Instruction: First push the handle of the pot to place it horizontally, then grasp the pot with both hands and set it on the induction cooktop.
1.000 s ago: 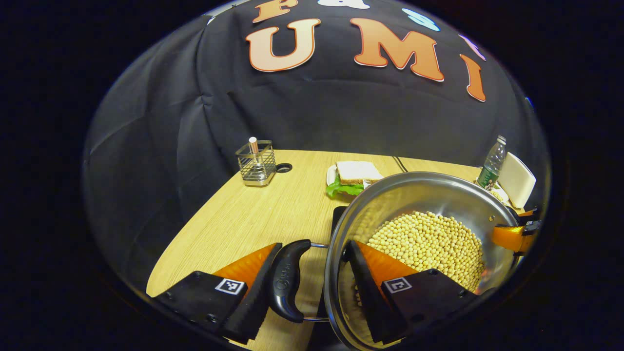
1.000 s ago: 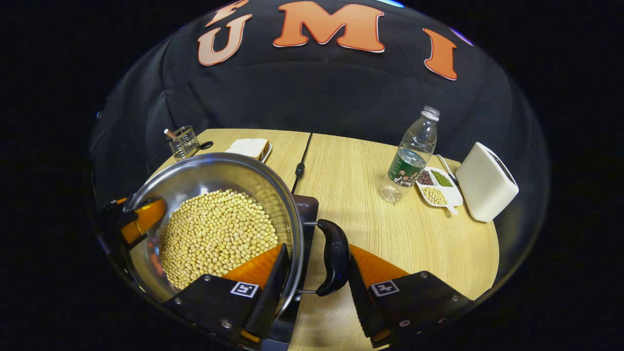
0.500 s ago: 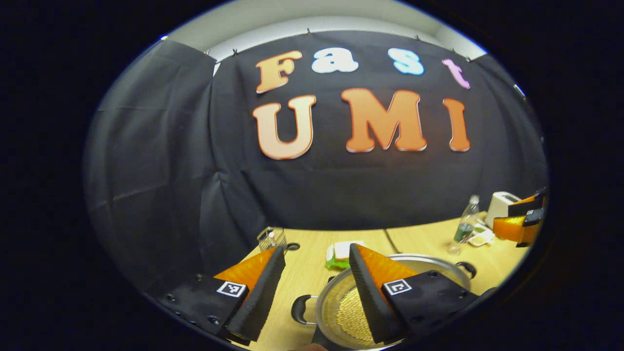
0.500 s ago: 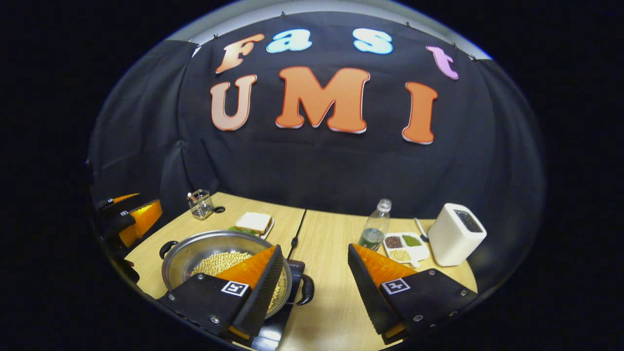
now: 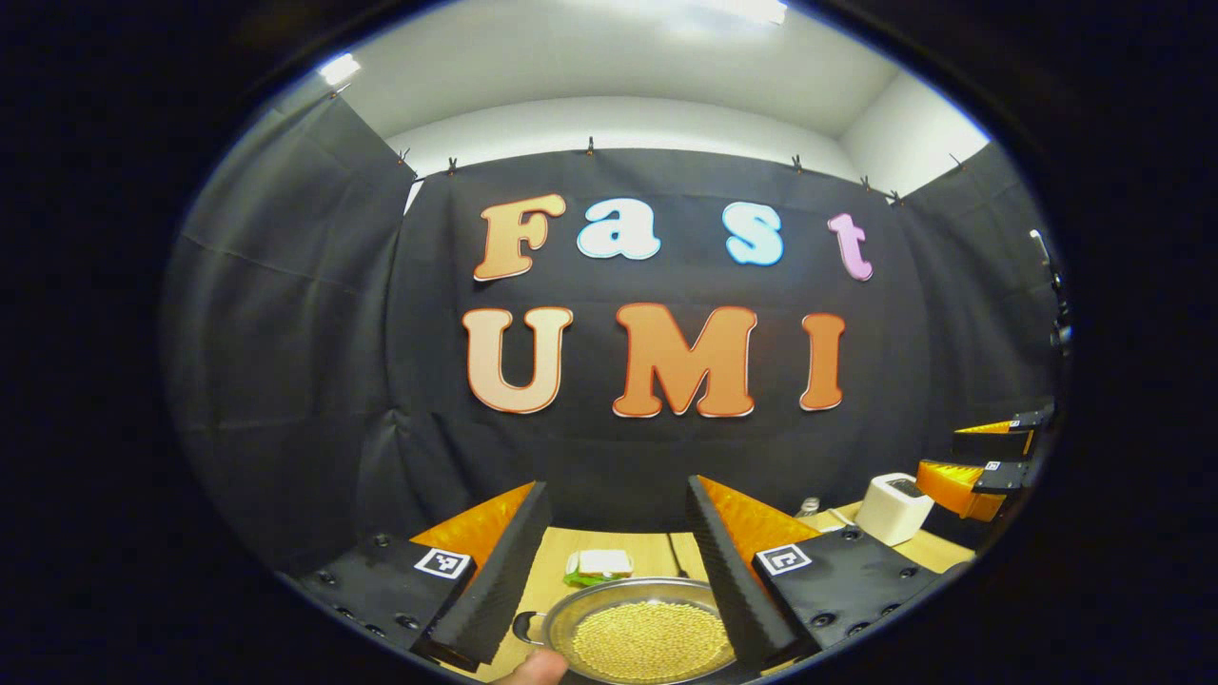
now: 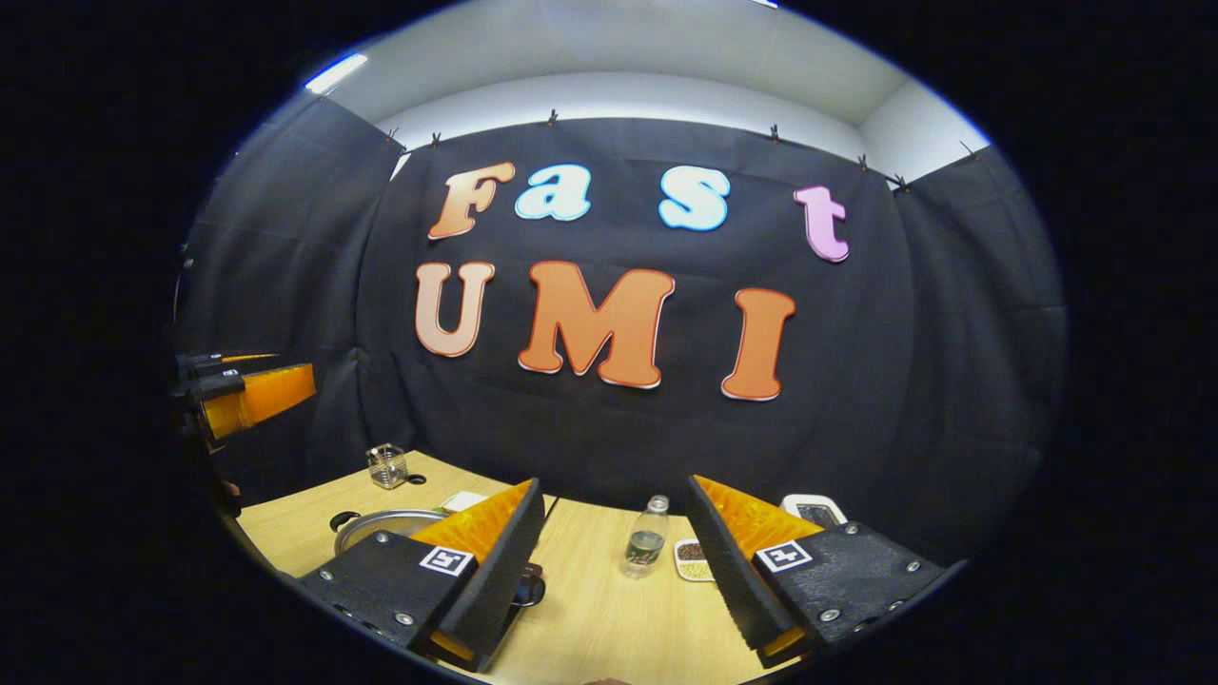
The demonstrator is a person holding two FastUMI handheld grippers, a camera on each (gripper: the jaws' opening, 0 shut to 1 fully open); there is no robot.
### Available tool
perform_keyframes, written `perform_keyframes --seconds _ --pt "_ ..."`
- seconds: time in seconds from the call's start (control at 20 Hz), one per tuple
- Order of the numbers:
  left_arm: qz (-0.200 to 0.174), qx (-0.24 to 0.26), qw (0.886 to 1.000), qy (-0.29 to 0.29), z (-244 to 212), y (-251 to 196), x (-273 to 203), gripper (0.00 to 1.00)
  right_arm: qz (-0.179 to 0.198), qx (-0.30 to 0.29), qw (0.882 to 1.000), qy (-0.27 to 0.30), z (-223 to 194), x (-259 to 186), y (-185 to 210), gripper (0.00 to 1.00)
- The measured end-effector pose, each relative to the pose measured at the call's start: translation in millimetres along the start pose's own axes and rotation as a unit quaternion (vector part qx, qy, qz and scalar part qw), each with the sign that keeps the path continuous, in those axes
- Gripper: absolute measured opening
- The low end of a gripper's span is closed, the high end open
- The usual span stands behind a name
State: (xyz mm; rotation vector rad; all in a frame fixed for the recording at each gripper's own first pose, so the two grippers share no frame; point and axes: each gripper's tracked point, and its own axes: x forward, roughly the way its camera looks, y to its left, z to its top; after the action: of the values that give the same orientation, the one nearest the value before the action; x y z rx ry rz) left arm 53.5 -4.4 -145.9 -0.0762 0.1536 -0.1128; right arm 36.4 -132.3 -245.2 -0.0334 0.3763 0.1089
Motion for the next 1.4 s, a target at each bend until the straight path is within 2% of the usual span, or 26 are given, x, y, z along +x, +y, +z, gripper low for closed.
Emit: perform_keyframes --seconds 0.05,0.1,0.25,0.3,0.35,0.4,0.45,0.55,0.75,0.85,1.05,1.1,1.15,1.4 --pt "-0.005 -0.004 1.000 -0.010 12.8 -4.6 -5.2 0.96 -0.010 -0.001 1.000 -0.011 9.3 -6.0 -12.0 0.97" --pt "-0.007 -0.005 1.000 -0.021 24.9 -8.9 -10.6 0.96 -0.016 -0.002 1.000 -0.022 19.0 -11.4 -23.3 0.94" --pt "-0.001 -0.010 0.999 -0.043 53.9 -14.5 -28.4 0.96 -0.016 0.005 0.998 -0.054 46.4 -31.4 -45.1 0.94" --pt "0.003 -0.009 0.999 -0.042 58.2 -15.8 -34.4 0.96 -0.019 0.006 0.998 -0.063 51.7 -36.7 -52.7 0.97" --pt "0.007 -0.008 0.999 -0.045 64.0 -15.2 -39.2 0.91 -0.024 0.007 0.997 -0.070 58.0 -40.3 -63.5 0.95" --pt "0.012 -0.007 0.999 -0.051 70.7 -15.4 -44.1 0.97 -0.027 0.004 0.997 -0.075 61.4 -43.9 -70.2 0.95" --pt "0.016 -0.005 0.998 -0.056 76.2 -16.2 -49.0 0.95 -0.027 0.002 0.996 -0.082 65.7 -50.4 -75.6 0.95" --pt "0.019 -0.001 0.997 -0.069 89.3 -19.8 -59.2 0.98 -0.025 0.001 0.994 -0.102 81.0 -61.3 -85.7 0.95" --pt "0.016 0.010 0.996 -0.086 104.5 -30.3 -74.6 0.96 -0.024 0.019 0.991 -0.130 102.1 -76.0 -101.5 0.93" --pt "0.018 0.012 0.995 -0.100 112.3 -30.1 -79.3 0.98 -0.028 0.039 0.988 -0.148 107.7 -80.2 -100.5 0.97" --pt "0.029 0.000 0.994 -0.107 116.6 -16.4 -82.9 1.00 -0.037 0.050 0.987 -0.148 99.8 -74.3 -105.6 0.92" --pt "0.031 0.001 0.994 -0.104 115.6 -16.2 -84.6 1.00 -0.035 0.052 0.987 -0.146 99.2 -74.8 -104.3 0.95" --pt "0.030 0.004 0.995 -0.100 112.8 -17.1 -85.5 0.92 -0.031 0.051 0.987 -0.146 97.5 -77.0 -103.6 0.95" --pt "0.034 -0.017 0.994 -0.098 116.7 -13.1 -92.1 0.96 -0.032 0.030 0.988 -0.149 93.6 -74.7 -104.5 0.95"
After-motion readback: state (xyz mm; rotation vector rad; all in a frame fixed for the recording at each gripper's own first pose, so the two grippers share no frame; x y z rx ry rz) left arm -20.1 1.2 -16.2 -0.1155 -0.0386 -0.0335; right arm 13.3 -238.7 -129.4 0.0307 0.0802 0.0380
